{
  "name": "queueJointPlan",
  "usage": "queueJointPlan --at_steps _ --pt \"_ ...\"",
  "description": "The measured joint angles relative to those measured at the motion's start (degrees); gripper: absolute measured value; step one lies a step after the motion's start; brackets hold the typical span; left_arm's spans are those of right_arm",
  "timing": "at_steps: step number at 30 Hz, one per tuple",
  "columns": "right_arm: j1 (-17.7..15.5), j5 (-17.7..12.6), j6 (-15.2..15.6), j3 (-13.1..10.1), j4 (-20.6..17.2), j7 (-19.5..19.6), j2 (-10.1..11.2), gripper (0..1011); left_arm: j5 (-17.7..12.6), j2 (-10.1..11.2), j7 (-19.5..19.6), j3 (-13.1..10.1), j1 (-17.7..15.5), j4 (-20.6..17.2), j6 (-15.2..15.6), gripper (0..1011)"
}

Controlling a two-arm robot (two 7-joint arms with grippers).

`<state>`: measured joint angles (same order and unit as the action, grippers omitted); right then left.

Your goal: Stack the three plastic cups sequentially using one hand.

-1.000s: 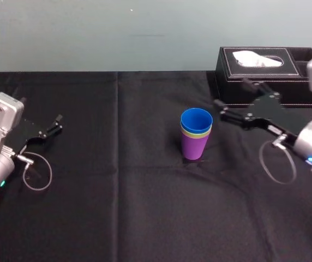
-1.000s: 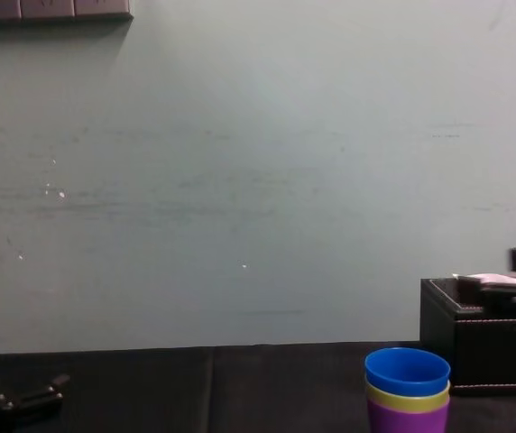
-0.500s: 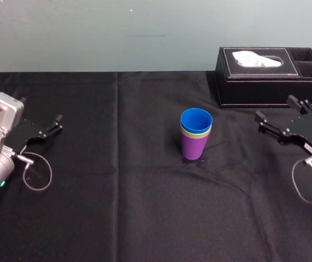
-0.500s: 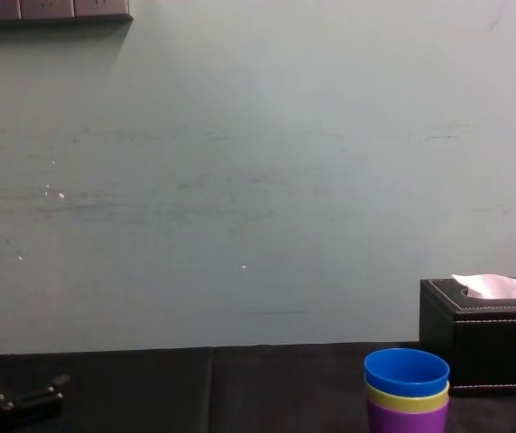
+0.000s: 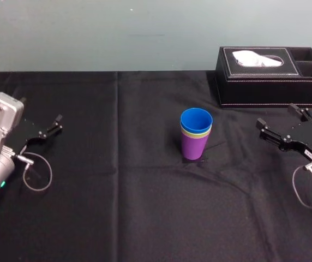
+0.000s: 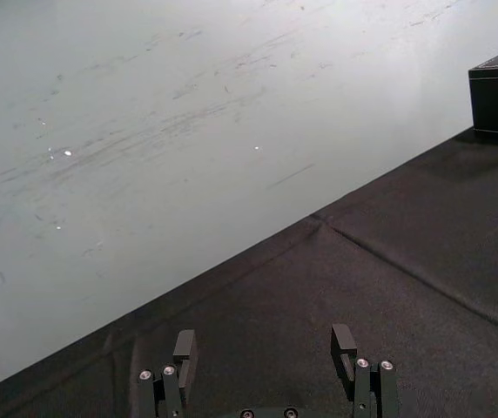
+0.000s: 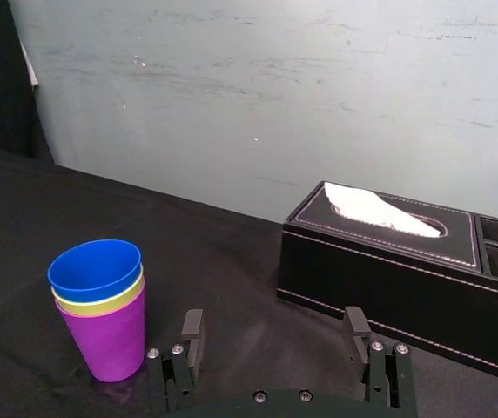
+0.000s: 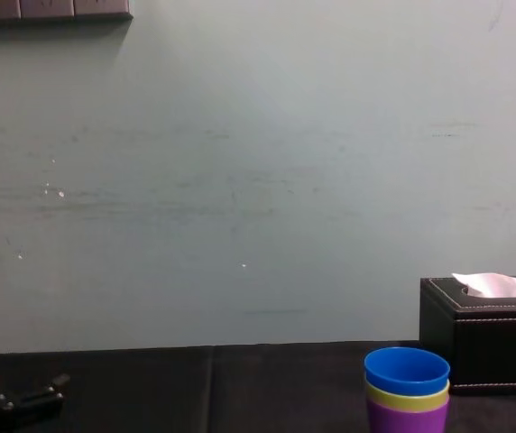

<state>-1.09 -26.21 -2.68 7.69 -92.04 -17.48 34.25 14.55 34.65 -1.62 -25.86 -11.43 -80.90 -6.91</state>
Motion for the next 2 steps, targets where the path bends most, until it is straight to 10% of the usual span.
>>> queueJointPlan --at_steps 2 --pt "0.01 0.0 0.01 0.0 -0.08 0.0 0.03 1000 0.0 0.0 0.0 0.0 0.0 0.0 0.0 1011"
